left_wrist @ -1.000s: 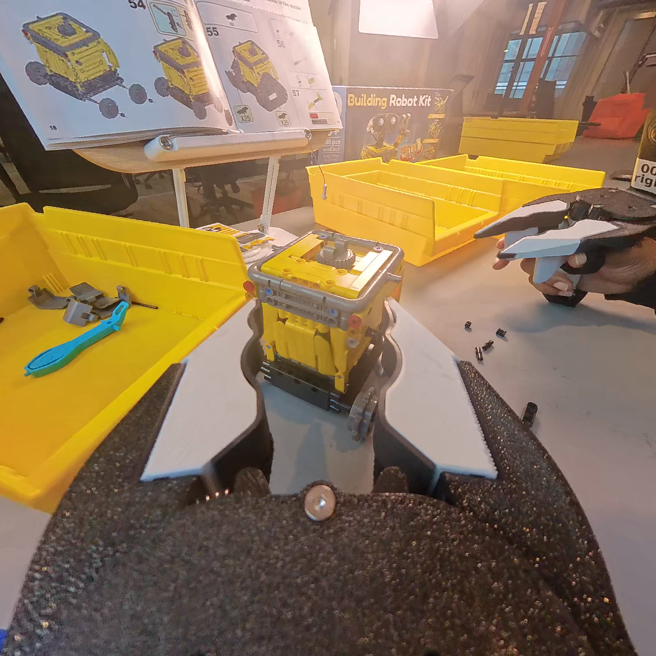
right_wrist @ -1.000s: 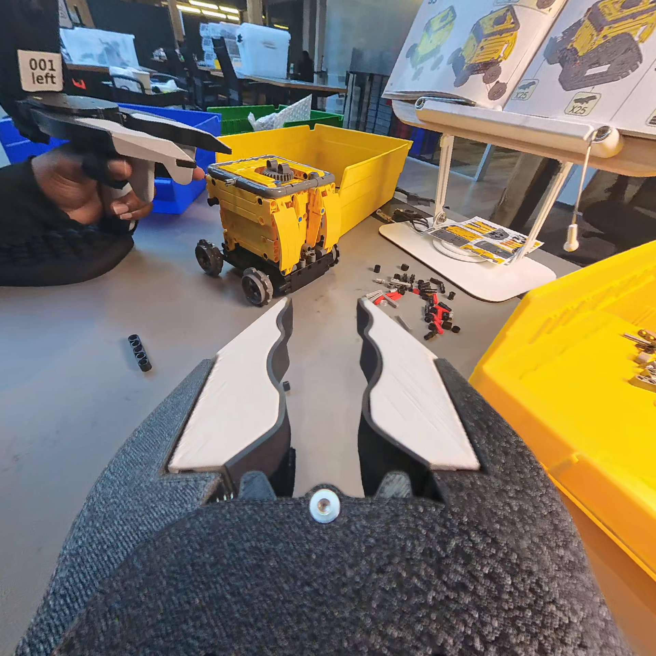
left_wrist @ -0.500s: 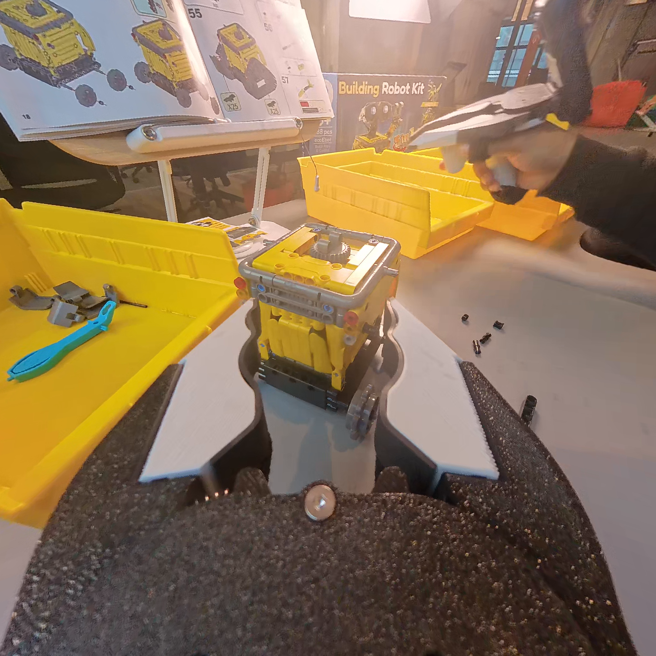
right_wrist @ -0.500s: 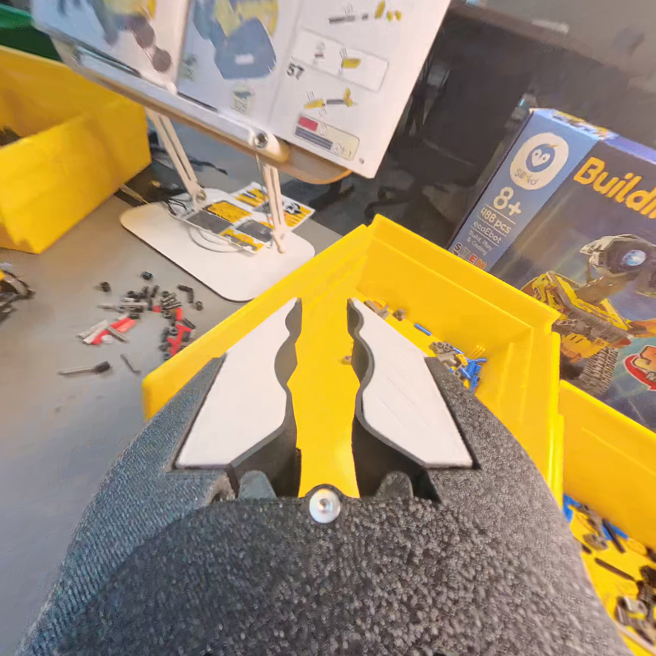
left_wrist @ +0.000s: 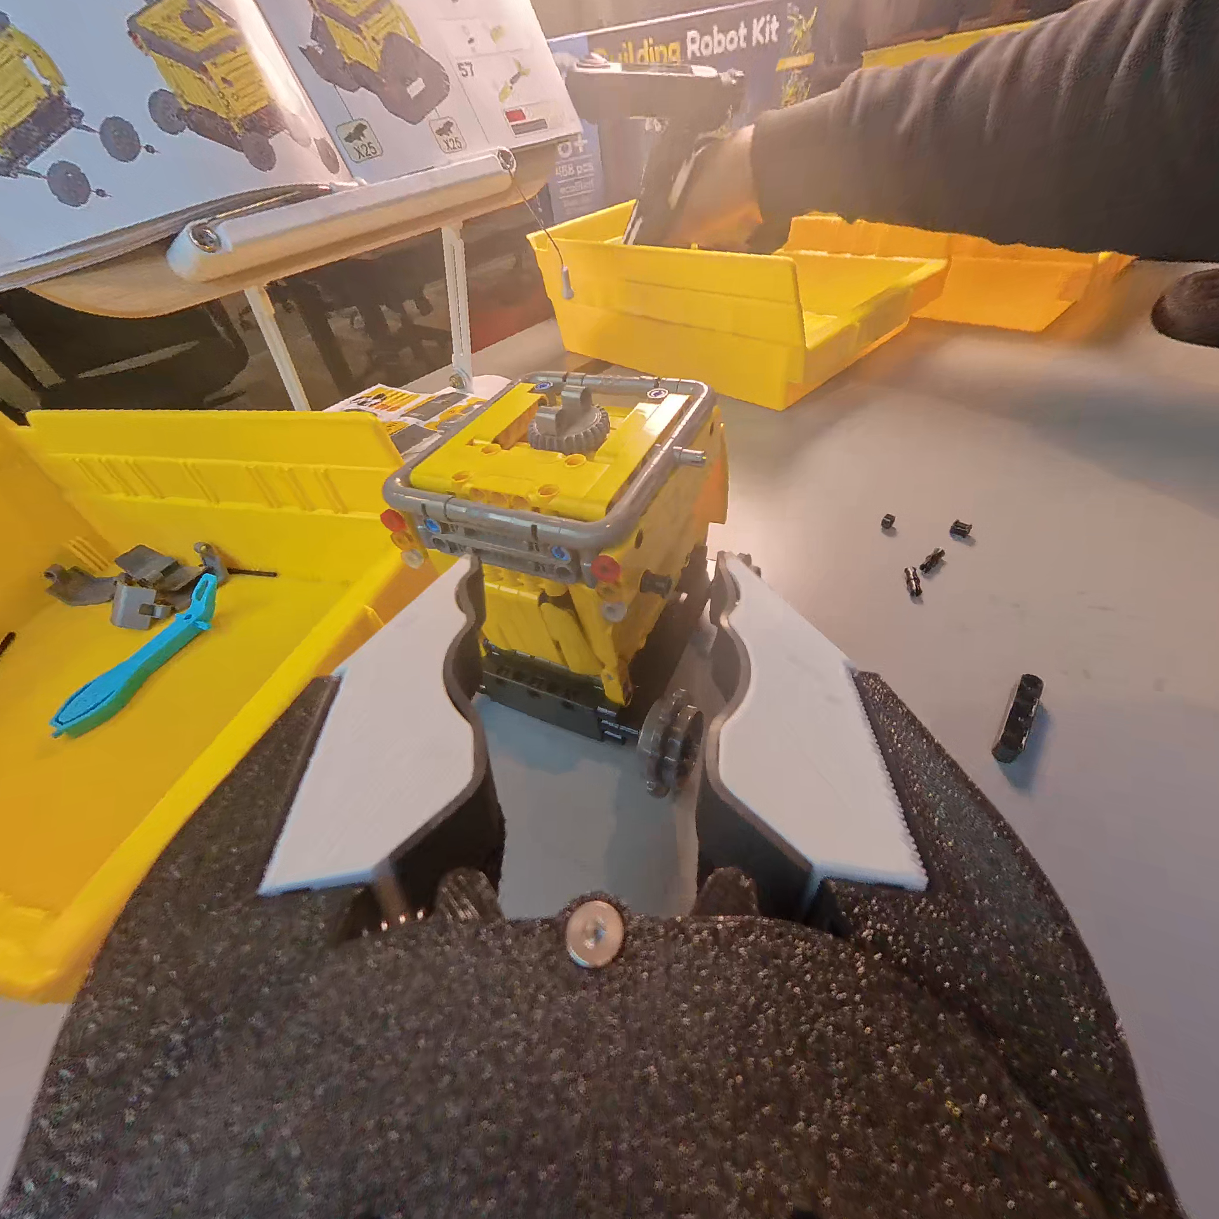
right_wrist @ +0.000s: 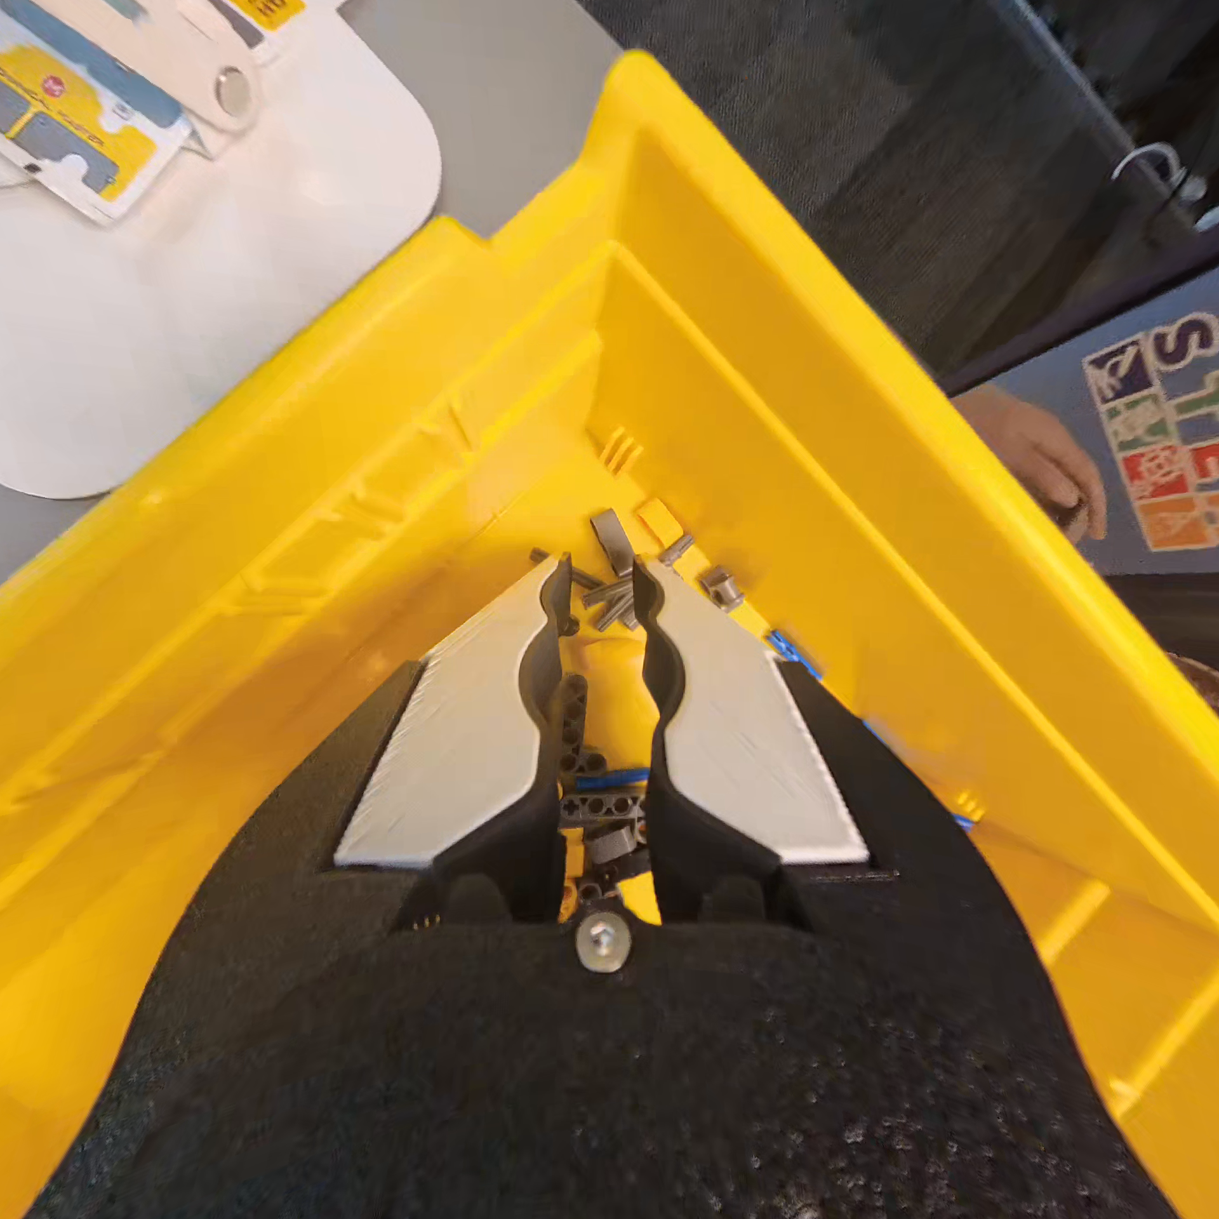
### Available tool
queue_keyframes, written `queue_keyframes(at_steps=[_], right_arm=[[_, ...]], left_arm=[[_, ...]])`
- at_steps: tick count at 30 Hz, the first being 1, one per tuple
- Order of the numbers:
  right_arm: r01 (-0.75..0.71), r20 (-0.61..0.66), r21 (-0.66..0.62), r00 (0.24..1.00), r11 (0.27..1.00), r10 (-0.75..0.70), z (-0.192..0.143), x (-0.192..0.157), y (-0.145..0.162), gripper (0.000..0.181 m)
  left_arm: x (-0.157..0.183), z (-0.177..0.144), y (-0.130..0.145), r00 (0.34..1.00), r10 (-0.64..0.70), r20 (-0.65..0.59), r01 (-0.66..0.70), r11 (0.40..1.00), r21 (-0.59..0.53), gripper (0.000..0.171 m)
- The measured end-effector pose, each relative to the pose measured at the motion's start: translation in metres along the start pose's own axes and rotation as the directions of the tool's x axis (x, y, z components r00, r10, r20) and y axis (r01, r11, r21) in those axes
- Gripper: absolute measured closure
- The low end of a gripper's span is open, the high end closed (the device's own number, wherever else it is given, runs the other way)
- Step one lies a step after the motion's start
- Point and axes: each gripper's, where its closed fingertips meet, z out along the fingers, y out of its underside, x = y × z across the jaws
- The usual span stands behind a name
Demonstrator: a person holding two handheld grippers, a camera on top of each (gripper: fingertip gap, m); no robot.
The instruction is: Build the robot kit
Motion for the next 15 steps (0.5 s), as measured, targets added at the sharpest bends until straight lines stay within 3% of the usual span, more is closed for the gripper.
queue_keyframes(at_steps=[6, 15], right_arm=[[-0.048, -0.014, -0.037, 0.999, 0.998, 0.047, 0.005, 0.005, 0.013, 0.168], [-0.088, 0.005, 0.016, 0.996, 0.996, 0.088, 0.002, 0.006, 0.016, 0.178]], left_arm=[[0.0, 0.003, 0.002, 1.0, -0.009, -0.015, 0.008, 1.0, -0.011, 0.105], [0.005, 0.006, 0.005, 0.999, 0.028, -0.024, -0.029, 0.999, -0.028, 0.106]])
